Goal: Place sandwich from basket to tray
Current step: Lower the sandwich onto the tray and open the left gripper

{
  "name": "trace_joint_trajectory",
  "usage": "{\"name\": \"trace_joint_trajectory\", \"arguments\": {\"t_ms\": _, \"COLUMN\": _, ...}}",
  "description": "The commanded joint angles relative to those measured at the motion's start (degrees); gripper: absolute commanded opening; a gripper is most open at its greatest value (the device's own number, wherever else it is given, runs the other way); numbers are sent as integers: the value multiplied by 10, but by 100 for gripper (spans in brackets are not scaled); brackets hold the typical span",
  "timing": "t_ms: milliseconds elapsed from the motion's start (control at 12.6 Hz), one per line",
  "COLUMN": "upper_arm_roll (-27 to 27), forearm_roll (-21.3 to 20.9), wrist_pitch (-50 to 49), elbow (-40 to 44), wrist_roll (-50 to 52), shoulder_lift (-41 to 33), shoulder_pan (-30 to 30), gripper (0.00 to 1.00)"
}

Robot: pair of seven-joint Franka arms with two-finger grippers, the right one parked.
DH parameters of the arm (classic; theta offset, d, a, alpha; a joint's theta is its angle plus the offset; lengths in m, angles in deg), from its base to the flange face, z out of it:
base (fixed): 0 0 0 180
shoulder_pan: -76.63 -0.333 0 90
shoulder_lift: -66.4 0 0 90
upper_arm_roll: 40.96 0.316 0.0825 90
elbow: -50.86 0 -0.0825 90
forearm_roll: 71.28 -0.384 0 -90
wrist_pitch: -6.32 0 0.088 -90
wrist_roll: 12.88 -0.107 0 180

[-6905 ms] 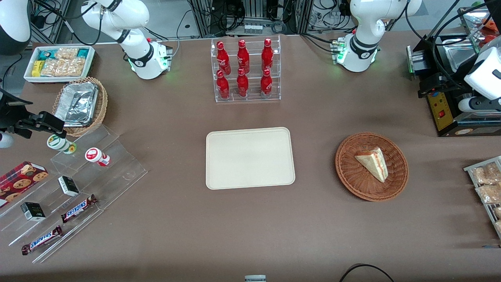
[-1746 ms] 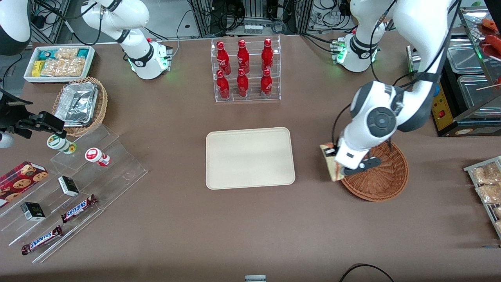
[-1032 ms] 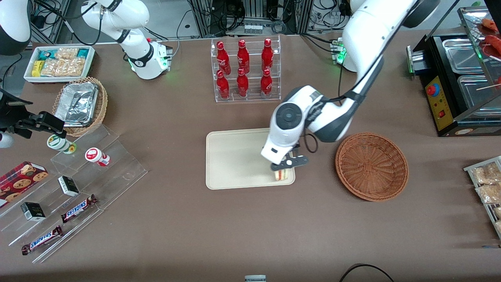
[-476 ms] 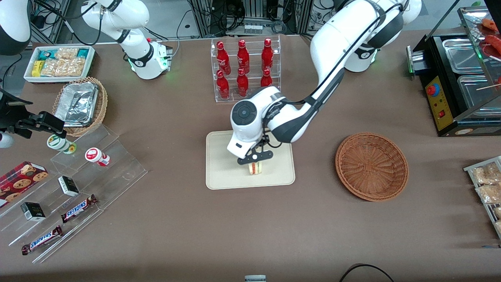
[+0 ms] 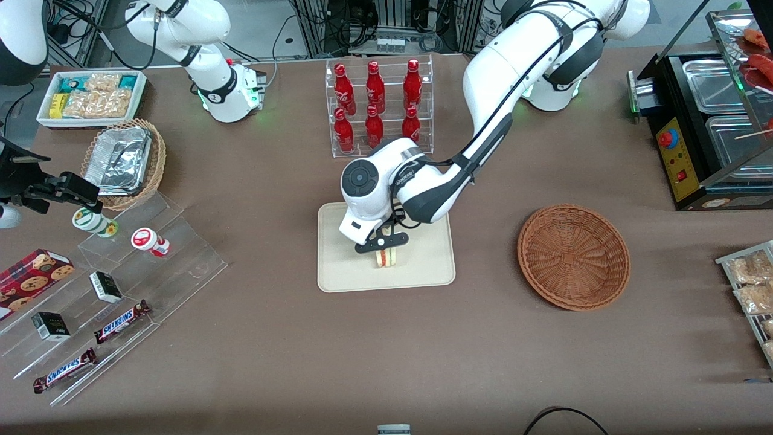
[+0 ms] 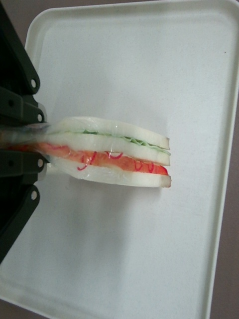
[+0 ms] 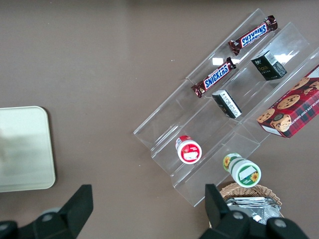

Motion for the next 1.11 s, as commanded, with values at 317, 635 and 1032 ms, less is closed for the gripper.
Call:
{"name": "trace_joint_trajectory", "arguments": {"t_ms": 317, "upper_arm_roll": 7, "forearm_roll": -10, "wrist_pitch": -13, "elbow": 28, "wrist_roll": 45, "shoulder_lift": 26, "shoulder_pan": 13, "gripper": 0}}
{"name": "trace_joint_trajectory", "arguments": {"t_ms": 635, "upper_arm_roll": 8, "forearm_roll": -11, "wrist_pitch": -2, "elbow": 25, "wrist_roll": 44, "shoulder_lift": 26, "shoulder_pan": 12, "gripper": 100}}
{"name": "trace_joint_trajectory", "arguments": {"t_ms": 1032, "upper_arm_roll": 16, "forearm_roll": -8, "wrist_pitch": -31, "elbow": 28, "wrist_roll": 38, "shoulder_lift": -24, "shoulder_pan": 2, "gripper": 100}}
